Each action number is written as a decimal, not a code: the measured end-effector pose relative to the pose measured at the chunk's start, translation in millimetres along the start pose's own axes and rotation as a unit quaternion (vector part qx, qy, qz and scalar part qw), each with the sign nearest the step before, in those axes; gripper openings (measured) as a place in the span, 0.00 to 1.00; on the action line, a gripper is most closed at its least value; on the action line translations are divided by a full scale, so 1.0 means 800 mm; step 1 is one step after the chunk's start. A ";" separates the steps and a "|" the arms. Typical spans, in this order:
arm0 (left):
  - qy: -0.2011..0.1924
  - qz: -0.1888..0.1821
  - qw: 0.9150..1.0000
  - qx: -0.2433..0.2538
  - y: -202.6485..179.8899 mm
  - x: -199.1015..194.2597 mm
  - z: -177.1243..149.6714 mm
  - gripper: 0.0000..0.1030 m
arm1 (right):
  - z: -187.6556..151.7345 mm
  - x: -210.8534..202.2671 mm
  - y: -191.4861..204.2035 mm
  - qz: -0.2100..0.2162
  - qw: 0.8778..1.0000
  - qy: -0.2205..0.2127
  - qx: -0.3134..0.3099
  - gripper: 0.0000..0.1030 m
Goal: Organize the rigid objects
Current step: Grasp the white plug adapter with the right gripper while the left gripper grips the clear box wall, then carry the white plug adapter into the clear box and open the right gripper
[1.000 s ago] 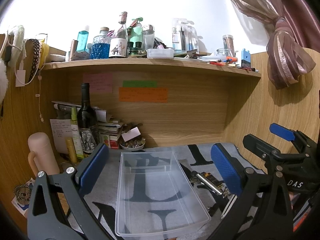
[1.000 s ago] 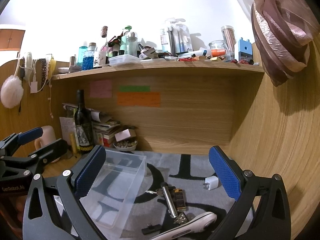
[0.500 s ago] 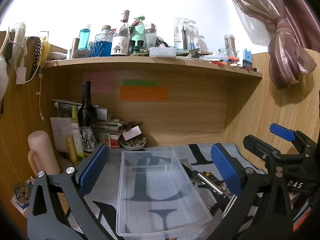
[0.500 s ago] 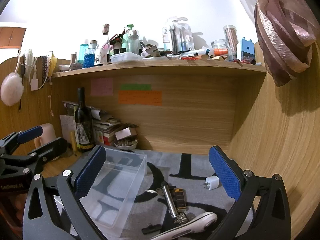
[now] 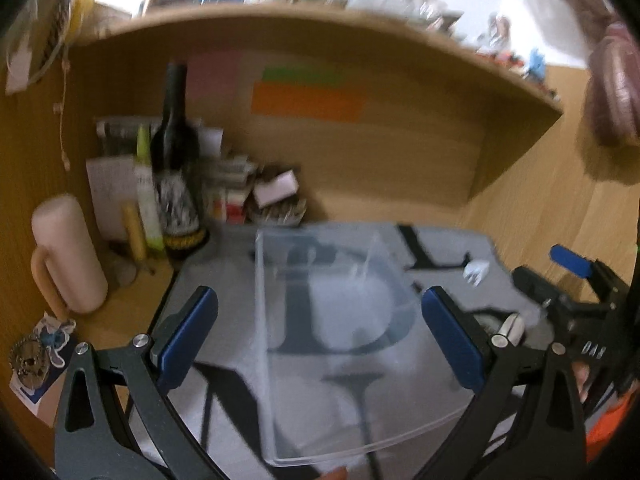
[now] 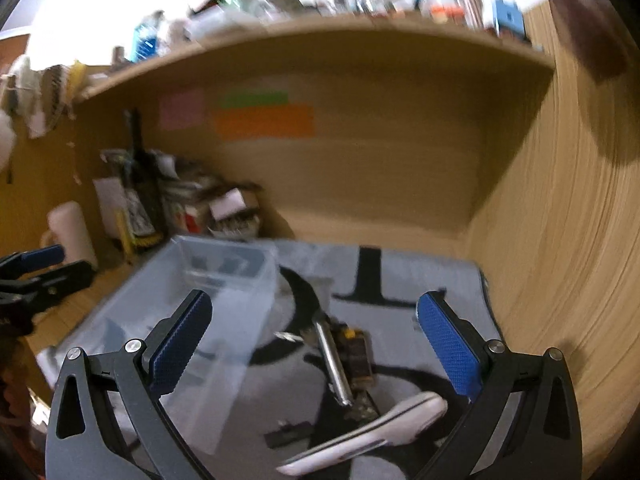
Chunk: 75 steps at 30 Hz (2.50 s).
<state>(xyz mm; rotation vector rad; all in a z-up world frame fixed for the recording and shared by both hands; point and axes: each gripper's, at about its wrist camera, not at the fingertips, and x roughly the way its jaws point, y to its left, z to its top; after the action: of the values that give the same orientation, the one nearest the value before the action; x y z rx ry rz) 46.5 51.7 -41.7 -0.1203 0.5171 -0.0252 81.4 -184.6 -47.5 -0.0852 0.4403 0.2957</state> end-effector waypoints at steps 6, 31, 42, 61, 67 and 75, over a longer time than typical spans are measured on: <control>0.078 0.012 0.997 0.003 0.039 0.047 -0.009 0.98 | -0.011 0.034 -0.032 -0.033 0.998 0.057 0.017 1.00; 0.208 -0.023 0.978 0.003 0.056 0.116 -0.022 0.13 | 0.000 0.184 -0.151 -0.103 0.966 0.234 0.046 0.63; 0.200 -0.019 0.980 0.006 0.056 0.117 -0.022 0.12 | -0.010 0.223 -0.170 -0.075 0.952 0.286 0.077 0.31; 0.193 -0.021 0.981 -0.003 0.057 0.115 -0.023 0.12 | 0.043 0.128 -0.070 -0.009 0.984 0.179 0.012 0.27; 0.188 -0.020 0.982 0.008 0.055 0.114 -0.023 0.12 | 0.060 0.104 -0.021 0.033 0.989 0.141 -0.015 0.27; 0.187 -0.020 0.982 0.013 0.055 0.115 -0.023 0.12 | 0.064 0.114 0.045 0.097 0.986 0.134 -0.034 0.27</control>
<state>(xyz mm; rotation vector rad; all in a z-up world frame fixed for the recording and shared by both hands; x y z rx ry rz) 117.3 88.3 -108.1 -0.1011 0.8888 -0.0958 170.2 -118.4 -41.1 -0.1508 0.7070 0.4946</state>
